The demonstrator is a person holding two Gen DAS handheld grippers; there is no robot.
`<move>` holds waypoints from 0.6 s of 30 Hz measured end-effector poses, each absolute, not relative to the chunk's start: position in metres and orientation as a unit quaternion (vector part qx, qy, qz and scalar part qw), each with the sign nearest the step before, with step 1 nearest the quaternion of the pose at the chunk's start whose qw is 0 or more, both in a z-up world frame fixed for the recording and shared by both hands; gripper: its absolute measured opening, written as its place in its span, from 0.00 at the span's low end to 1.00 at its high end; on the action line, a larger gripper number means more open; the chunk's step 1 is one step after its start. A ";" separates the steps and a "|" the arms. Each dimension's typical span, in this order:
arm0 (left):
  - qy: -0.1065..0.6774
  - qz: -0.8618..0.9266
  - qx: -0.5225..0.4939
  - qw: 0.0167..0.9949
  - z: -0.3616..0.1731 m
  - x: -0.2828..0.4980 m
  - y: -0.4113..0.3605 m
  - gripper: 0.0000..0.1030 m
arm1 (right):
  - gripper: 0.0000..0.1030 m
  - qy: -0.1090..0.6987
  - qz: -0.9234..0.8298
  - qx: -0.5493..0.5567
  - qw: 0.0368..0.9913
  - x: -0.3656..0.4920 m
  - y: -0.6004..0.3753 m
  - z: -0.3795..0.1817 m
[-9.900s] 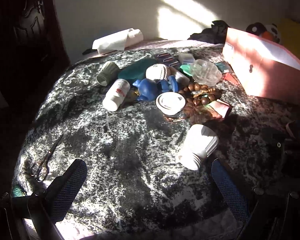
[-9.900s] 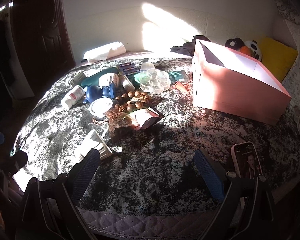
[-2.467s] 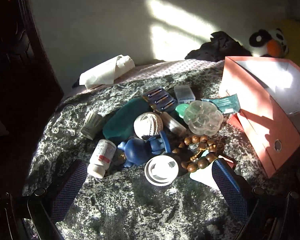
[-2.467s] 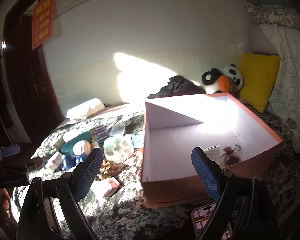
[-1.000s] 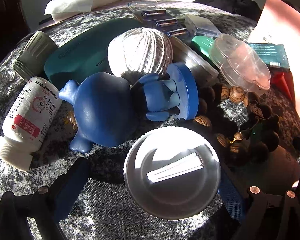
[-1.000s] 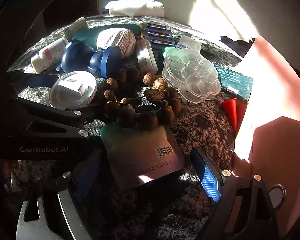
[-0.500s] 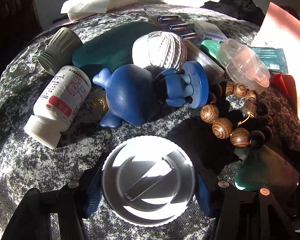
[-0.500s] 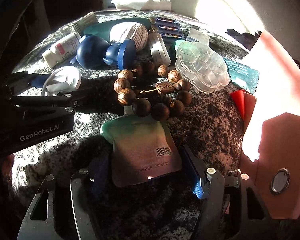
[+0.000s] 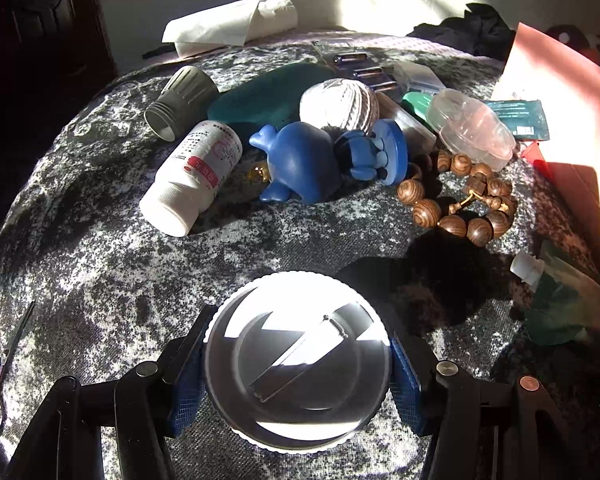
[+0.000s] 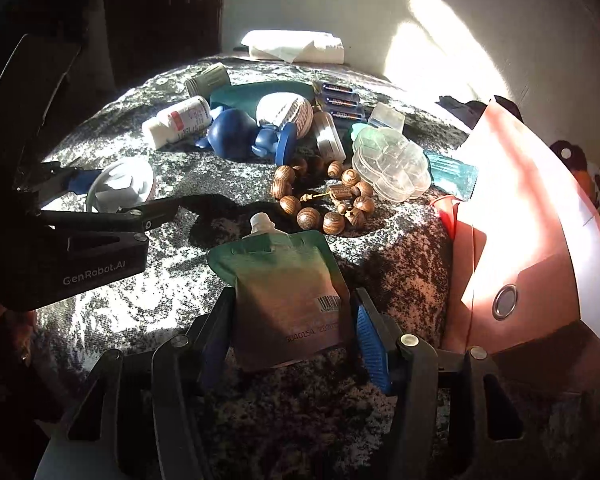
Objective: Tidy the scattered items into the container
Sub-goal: 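Carry the lid and squeeze pouch with both tools over the pink box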
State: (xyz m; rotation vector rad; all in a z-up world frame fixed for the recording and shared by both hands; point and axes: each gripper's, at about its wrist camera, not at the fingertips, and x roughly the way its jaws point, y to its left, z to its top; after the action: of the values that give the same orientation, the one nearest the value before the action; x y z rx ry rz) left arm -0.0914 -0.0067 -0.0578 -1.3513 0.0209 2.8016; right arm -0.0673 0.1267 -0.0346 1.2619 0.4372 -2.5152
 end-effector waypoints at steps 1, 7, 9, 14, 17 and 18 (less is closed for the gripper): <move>0.006 0.902 -0.431 0.015 -0.054 -0.087 -0.008 0.63 | 0.58 0.152 -0.878 0.431 0.144 -0.062 0.127 -0.029; 0.010 0.915 -0.404 0.012 -0.027 -0.059 -0.007 0.63 | 0.57 0.154 -0.896 0.390 0.145 -0.026 0.127 0.003; 0.014 0.919 -0.394 0.012 -0.018 -0.051 -0.004 0.63 | 0.57 0.159 -0.902 0.376 0.143 -0.014 0.125 0.012; 0.029 0.927 -0.374 0.019 0.005 -0.035 0.011 0.63 | 0.57 0.164 -0.913 0.348 0.140 0.013 0.125 0.035; 0.035 0.929 -0.367 0.029 0.017 -0.030 0.023 0.63 | 0.57 0.165 -0.919 0.334 0.131 0.027 0.130 0.047; 0.038 0.930 -0.363 0.032 0.021 -0.029 0.028 0.63 | 0.57 0.164 -0.921 0.330 0.129 0.031 0.134 0.051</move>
State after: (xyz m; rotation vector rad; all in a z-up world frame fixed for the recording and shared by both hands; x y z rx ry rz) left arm -0.0290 0.0279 0.0207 -1.1178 0.1180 2.8653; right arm 0.0312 0.1335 0.0515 0.9593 0.4772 -2.6770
